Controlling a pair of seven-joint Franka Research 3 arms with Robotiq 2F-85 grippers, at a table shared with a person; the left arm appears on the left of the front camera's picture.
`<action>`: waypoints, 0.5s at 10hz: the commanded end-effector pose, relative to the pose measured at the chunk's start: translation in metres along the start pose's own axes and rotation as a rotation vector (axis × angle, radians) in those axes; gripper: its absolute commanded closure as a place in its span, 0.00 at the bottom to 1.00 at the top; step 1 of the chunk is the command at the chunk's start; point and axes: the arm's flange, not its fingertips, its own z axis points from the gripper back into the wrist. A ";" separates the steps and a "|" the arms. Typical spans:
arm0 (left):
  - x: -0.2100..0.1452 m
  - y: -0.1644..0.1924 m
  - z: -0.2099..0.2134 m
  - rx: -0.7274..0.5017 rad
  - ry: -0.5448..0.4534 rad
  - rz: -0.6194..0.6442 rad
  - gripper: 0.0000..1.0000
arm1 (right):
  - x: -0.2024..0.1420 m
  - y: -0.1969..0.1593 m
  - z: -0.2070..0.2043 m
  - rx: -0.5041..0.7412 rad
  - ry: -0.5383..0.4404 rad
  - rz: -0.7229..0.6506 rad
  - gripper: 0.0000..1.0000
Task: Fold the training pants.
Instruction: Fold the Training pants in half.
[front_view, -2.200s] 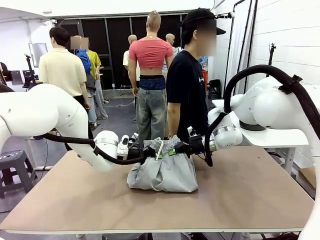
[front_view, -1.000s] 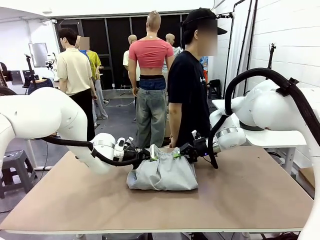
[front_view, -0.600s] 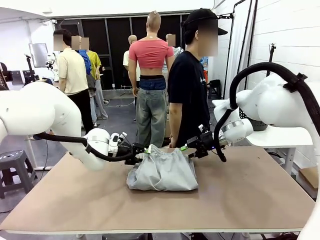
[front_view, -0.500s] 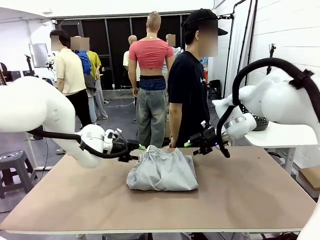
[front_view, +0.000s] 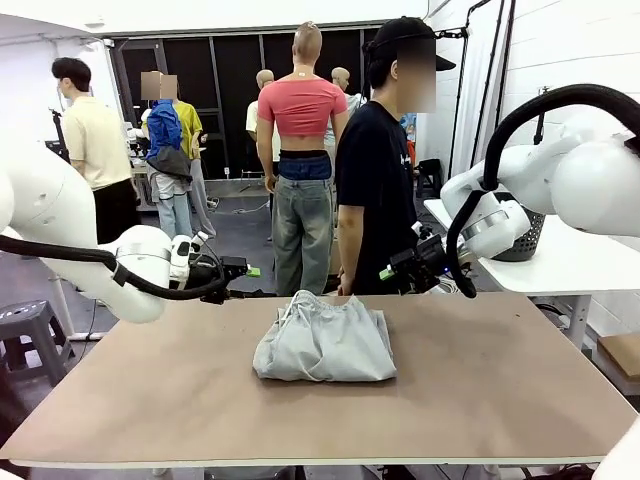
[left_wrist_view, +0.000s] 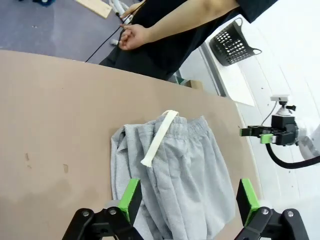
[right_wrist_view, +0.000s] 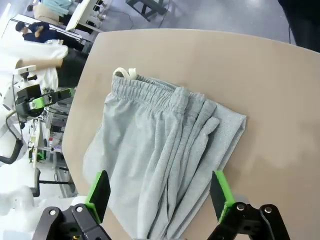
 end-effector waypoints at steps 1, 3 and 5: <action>0.004 0.003 -0.003 0.025 0.011 0.000 0.00 | 0.003 -0.011 -0.012 0.010 0.003 -0.017 0.00; 0.004 0.003 -0.003 0.025 0.011 0.000 0.00 | 0.003 -0.011 -0.012 0.010 0.003 -0.017 0.00; 0.004 0.003 -0.003 0.025 0.011 0.000 0.00 | 0.003 -0.011 -0.012 0.010 0.003 -0.017 0.00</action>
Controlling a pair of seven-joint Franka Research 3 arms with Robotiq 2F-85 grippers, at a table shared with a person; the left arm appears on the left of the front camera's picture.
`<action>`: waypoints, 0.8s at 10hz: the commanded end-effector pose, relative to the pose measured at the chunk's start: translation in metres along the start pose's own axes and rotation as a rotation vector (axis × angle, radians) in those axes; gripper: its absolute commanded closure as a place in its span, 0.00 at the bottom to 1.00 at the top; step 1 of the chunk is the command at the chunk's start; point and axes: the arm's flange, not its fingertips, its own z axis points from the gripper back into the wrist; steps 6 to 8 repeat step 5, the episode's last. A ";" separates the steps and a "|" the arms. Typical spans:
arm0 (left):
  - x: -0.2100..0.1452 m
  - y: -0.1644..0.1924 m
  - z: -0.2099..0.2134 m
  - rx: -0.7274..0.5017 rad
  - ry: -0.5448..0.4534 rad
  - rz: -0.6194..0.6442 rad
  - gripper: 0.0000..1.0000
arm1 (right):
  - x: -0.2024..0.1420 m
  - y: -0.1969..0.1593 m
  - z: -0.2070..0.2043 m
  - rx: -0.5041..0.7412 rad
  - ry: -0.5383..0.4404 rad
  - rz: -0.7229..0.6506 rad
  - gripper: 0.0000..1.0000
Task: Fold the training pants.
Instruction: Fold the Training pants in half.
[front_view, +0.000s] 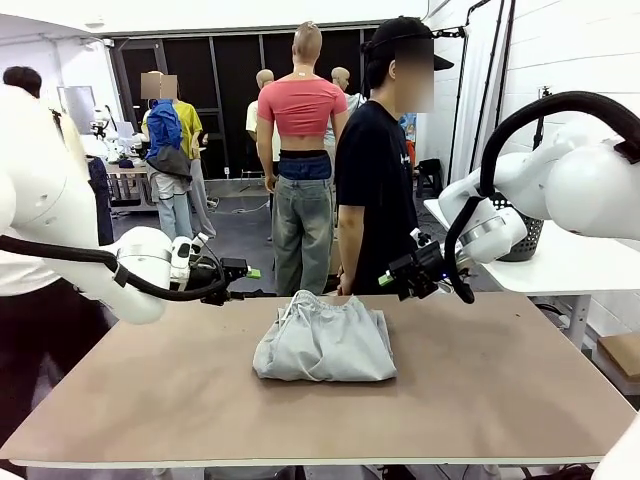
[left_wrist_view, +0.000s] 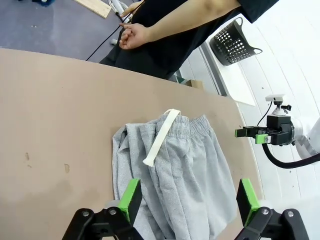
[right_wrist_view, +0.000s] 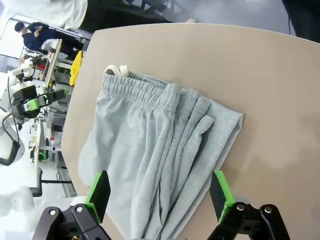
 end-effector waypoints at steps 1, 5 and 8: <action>0.004 0.000 -0.002 0.015 0.008 0.001 0.00 | 0.005 0.001 -0.001 0.004 -0.009 -0.001 0.00; 0.004 0.000 -0.002 0.015 0.008 0.001 0.00 | 0.005 0.001 -0.001 0.004 -0.009 -0.001 0.00; 0.004 0.000 -0.002 0.015 0.008 0.001 0.00 | 0.005 0.001 -0.001 0.004 -0.009 -0.001 0.00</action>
